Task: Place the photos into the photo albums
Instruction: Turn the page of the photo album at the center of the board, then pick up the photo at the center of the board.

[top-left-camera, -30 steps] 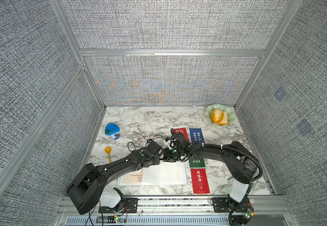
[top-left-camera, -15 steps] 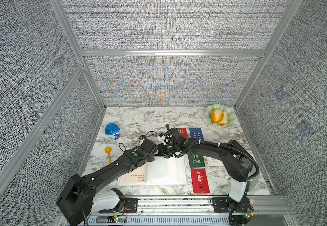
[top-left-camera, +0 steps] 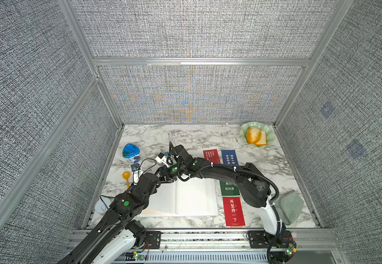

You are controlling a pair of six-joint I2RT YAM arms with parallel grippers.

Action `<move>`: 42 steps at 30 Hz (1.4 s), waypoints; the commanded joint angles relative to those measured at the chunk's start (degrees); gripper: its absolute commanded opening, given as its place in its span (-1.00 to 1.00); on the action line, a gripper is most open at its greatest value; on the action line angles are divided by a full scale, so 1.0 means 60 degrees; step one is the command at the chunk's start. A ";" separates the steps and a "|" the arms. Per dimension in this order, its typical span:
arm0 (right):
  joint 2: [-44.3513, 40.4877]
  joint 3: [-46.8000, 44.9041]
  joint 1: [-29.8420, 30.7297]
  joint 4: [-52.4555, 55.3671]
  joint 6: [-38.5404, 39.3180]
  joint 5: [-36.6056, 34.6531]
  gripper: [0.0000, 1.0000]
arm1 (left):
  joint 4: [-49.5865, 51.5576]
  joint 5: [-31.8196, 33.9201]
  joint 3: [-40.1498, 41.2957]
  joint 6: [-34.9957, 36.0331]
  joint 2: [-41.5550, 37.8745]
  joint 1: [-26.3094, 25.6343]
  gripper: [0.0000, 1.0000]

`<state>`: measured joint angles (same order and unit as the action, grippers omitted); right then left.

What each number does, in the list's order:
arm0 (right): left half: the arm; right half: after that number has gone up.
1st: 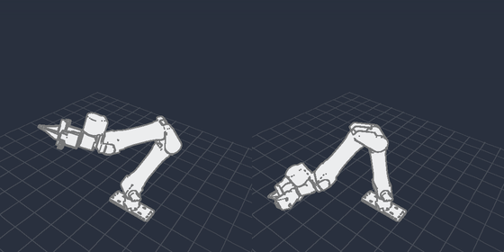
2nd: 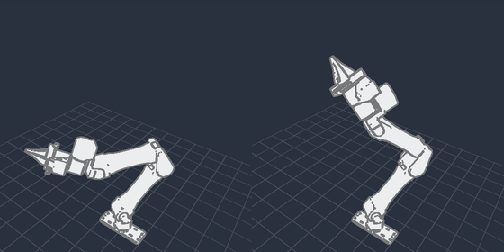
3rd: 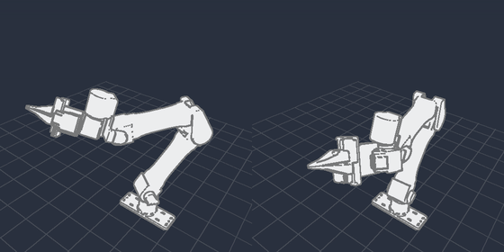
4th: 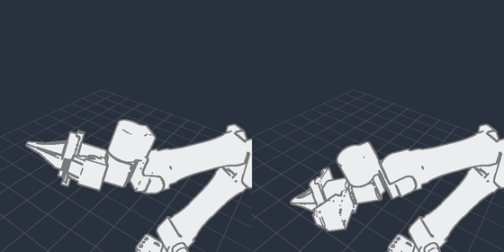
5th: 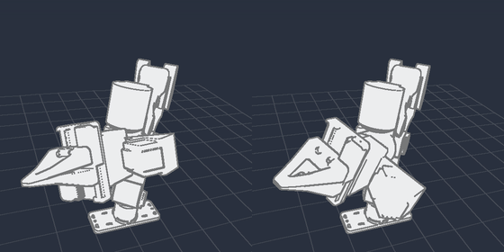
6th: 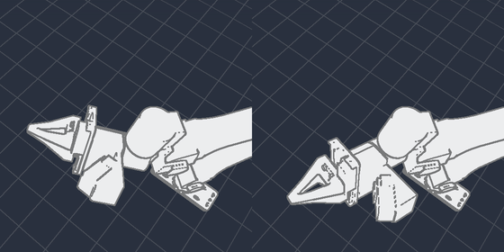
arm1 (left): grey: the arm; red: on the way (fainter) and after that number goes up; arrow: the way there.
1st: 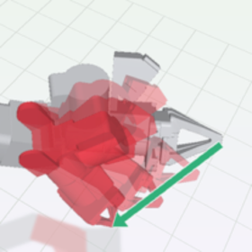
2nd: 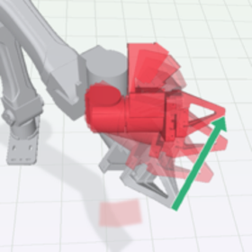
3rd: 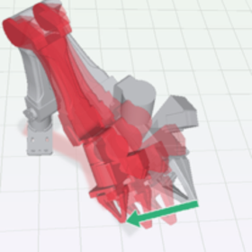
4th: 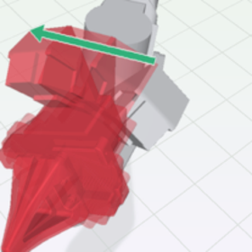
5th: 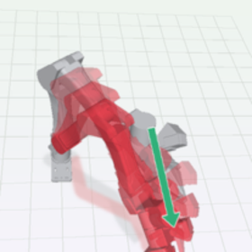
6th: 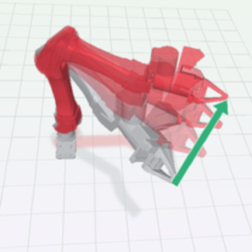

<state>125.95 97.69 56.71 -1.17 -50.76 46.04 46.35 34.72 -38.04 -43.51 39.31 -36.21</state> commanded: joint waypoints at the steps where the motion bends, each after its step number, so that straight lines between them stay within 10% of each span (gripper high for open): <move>1: 0.0410 0.0477 0.0172 0.1019 -0.0049 -0.0718 0.16 | -0.1005 -0.0026 -0.0399 0.0344 0.0158 -0.0016 -0.04; 16: -0.2265 -0.2224 -0.2156 0.2752 0.1576 -0.2263 0.18 | -0.4542 -0.2193 -0.1031 0.1641 0.3234 -0.0002 -0.03; 24: -0.3432 -0.2927 -0.4090 0.4680 0.3024 -0.4237 0.17 | -0.4549 -0.4034 -0.3765 0.1903 0.6936 -0.0001 -0.16; 42: -0.2279 -0.2231 -0.6239 0.5796 0.4188 -0.5976 0.15 | -0.5554 -0.7890 -0.7446 0.1309 1.2383 -0.0030 -0.57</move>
<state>111.22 83.53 19.44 31.90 -27.05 11.03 15.53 -8.01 -81.41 -34.41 111.92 -36.29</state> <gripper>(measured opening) 0.578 0.213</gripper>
